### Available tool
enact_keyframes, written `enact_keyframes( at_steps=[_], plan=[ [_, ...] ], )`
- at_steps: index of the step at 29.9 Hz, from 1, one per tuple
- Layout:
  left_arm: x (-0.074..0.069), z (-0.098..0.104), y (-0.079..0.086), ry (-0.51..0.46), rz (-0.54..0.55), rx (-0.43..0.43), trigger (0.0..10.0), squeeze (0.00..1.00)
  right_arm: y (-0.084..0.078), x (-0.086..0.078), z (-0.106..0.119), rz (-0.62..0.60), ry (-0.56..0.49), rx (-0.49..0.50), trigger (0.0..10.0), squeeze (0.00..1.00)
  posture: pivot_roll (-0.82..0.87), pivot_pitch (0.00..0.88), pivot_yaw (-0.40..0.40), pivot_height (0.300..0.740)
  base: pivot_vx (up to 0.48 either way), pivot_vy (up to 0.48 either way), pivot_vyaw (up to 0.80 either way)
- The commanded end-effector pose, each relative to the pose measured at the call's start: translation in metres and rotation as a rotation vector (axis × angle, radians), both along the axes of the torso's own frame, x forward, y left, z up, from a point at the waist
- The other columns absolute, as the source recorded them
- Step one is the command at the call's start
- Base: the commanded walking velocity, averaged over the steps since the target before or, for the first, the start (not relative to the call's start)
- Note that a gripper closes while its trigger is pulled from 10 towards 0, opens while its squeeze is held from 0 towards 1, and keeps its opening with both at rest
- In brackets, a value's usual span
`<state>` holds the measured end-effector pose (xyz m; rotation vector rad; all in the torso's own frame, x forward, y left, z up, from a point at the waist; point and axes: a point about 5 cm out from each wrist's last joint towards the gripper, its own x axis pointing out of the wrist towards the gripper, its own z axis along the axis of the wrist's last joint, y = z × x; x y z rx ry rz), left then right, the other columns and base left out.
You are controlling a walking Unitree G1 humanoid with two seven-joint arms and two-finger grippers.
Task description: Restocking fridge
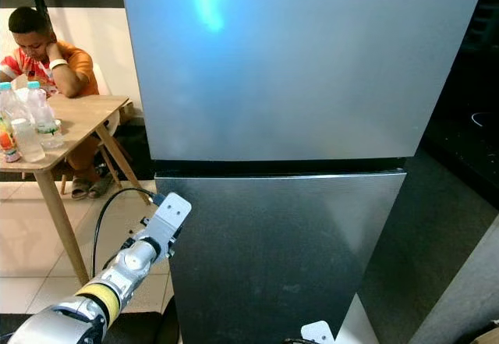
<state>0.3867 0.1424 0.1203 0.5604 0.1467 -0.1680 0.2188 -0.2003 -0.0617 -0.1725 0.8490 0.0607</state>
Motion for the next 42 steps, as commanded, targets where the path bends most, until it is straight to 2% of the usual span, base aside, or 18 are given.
enact_keyframes(
  at_steps=[1,5,6,7,8,9,11,12,13,14,15,16,18,23,28,30,32,42],
  plan=[
    [0.01,0.025,0.012,-0.086,0.052,-0.012,10.0,0.0,0.001,-0.005,-0.003,-0.01,0.004,0.007,10.0,0.0,-0.04,0.075,0.005,0.74,0.0,0.0,0.0],
    [-0.006,-0.01,0.021,0.009,0.076,-0.021,10.0,0.0,0.0,-0.016,-0.009,-0.009,0.039,0.003,10.0,0.0,-0.04,0.08,0.01,0.74,0.0,0.0,0.0],
    [-0.021,-0.036,0.024,0.09,0.077,-0.037,10.0,0.0,-0.001,-0.019,-0.011,-0.007,0.049,0.002,10.0,0.0,-0.04,0.081,0.01,0.74,0.0,0.0,0.0],
    [-0.021,-0.036,0.024,0.09,0.077,-0.037,10.0,0.0,-0.001,-0.019,-0.011,-0.007,0.049,0.002,10.0,0.0,-0.04,0.081,0.01,0.74,0.0,0.0,0.0],
    [-0.041,-0.067,0.029,0.183,0.093,-0.034,10.0,0.0,-0.001,-0.021,-0.012,-0.007,0.054,0.002,10.0,0.0,-0.05,0.084,0.011,0.74,0.0,0.0,0.0],
    [-0.041,-0.067,0.029,0.183,0.093,-0.034,10.0,0.0,-0.001,-0.021,-0.012,-0.007,0.054,0.002,10.0,0.0,-0.05,0.084,0.011,0.74,0.0,0.0,0.0],
    [-0.066,-0.099,0.032,0.296,0.111,-0.059,10.0,0.0,-0.002,-0.022,-0.012,-0.006,0.056,0.003,10.0,0.0,-0.05,0.089,0.01,0.74,0.0,0.0,0.0],
    [-0.066,-0.099,0.032,0.296,0.111,-0.059,10.0,0.0,-0.002,-0.022,-0.012,-0.006,0.056,0.003,10.0,0.0,-0.05,0.089,0.01,0.74,0.0,0.0,0.0],
    [-0.083,-0.116,0.034,0.361,0.118,-0.093,10.0,0.0,-0.002,-0.022,-0.012,-0.006,0.055,0.004,10.0,0.0,-0.06,0.091,0.007,0.74,0.0,0.0,0.0],
    [-0.112,-0.143,0.039,0.443,0.161,-0.157,10.0,0.0,-0.003,-0.021,-0.011,0.0,0.05,0.003,10.0,0.0,-0.06,0.091,-0.006,0.74,0.0,0.0,0.0],
    [-0.112,-0.143,0.039,0.443,0.161,-0.157,10.0,0.0,-0.003,-0.021,-0.011,0.0,0.05,0.003,10.0,0.0,-0.06,0.091,-0.006,0.74,0.0,0.0,0.0],
    [-0.133,-0.158,0.043,0.493,0.224,-0.232,10.0,0.0,-0.004,-0.018,-0.009,0.014,0.038,0.0,10.0,0.0,-0.06,0.091,-0.014,0.74,0.0,0.0,0.0],
    [-0.143,-0.166,0.045,0.531,0.282,-0.315,10.0,0.0,-0.004,-0.016,-0.007,0.035,0.028,-0.004,10.0,0.0,-0.05,0.08,-0.028,0.74,0.0,0.0,0.0],
    [-0.153,-0.171,0.048,0.534,0.38,-0.443,10.0,0.0,0.001,-0.006,-0.002,0.077,-0.004,-0.005,10.0,0.0,-0.04,0.071,-0.047,0.74,0.0,0.0,0.0],
    [-0.152,-0.169,0.051,0.488,0.402,-0.442,10.0,0.0,0.006,0.004,0.003,0.1,-0.036,0.013,10.0,0.0,-0.03,0.071,-0.056,0.74,0.0,0.0,0.0],
    [-0.15,-0.166,0.054,0.447,0.445,-0.486,10.0,0.0,0.008,0.009,0.006,0.104,-0.047,0.015,10.0,0.0,-0.02,0.067,-0.061,0.74,0.0,0.0,0.0],
    [-0.148,-0.165,0.057,0.453,0.48,-0.469,10.0,0.0,0.009,0.011,0.007,0.101,-0.045,0.013,10.0,0.0,-0.02,0.062,-0.059,0.74,0.0,0.0,0.0],
    [-0.14,-0.161,0.052,0.481,0.389,-0.37,10.0,0.0,0.012,0.004,0.001,0.108,-0.002,0.01,10.0,0.0,-0.04,0.062,-0.026,0.74,0.0,0.0,0.48]
  ],
)
